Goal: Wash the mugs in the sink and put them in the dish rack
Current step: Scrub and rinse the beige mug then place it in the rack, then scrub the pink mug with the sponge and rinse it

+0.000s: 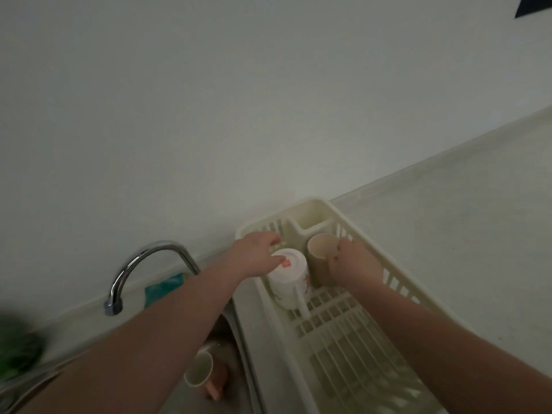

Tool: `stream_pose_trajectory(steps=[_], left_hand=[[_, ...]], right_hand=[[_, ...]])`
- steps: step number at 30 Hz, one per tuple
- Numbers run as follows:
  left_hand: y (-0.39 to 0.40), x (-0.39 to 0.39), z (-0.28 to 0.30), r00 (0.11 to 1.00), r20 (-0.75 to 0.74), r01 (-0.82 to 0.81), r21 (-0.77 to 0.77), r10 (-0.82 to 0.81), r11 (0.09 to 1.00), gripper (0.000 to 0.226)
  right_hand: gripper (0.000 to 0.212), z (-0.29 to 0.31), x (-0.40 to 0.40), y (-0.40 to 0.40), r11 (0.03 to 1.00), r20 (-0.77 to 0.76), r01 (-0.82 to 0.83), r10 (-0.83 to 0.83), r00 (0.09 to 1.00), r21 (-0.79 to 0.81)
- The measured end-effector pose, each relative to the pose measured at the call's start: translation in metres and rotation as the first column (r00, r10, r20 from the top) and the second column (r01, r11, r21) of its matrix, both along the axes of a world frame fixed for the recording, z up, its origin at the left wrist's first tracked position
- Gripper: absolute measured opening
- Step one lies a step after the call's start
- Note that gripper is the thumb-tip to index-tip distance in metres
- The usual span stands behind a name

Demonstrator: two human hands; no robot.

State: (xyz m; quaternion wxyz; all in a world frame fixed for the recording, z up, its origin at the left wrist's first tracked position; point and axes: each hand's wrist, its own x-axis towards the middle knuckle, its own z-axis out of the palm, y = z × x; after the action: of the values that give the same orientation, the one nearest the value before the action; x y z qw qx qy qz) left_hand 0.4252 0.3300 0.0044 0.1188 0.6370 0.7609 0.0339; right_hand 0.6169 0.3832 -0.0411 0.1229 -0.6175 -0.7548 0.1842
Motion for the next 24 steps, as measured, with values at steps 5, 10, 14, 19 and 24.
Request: stream_pose_trajectory(steps=[5, 10, 14, 19, 24], left_hand=[[-0.036, -0.011, 0.005, 0.997, 0.054, -0.055, 0.040, 0.053, 0.998, 0.034], [-0.087, -0.034, -0.005, 0.994, 0.063, -0.097, 0.036, 0.095, 0.995, 0.027], [-0.131, -0.065, -0.020, 0.983, 0.080, -0.167, -0.012, 0.168, 0.986, 0.024], [-0.186, -0.113, -0.035, 0.955, 0.073, -0.282, -0.061, 0.286, 0.957, 0.028], [-0.228, -0.163, -0.054, 0.911, 0.114, -0.392, -0.064, 0.397, 0.918, 0.030]], right_hand=[[0.025, 0.029, -0.032, -0.023, 0.984, -0.102, -0.091, 0.107, 0.989, 0.152], [0.028, 0.039, -0.070, -0.061, 0.958, -0.100, -0.232, 0.251, 0.963, 0.166], [0.026, 0.030, -0.104, -0.089, 0.935, -0.122, -0.339, 0.350, 0.929, 0.102], [0.022, 0.015, -0.158, -0.120, 0.887, -0.100, -0.462, 0.459, 0.883, -0.001], [0.022, -0.014, -0.214, -0.142, 0.848, -0.105, -0.521, 0.512, 0.852, -0.094]])
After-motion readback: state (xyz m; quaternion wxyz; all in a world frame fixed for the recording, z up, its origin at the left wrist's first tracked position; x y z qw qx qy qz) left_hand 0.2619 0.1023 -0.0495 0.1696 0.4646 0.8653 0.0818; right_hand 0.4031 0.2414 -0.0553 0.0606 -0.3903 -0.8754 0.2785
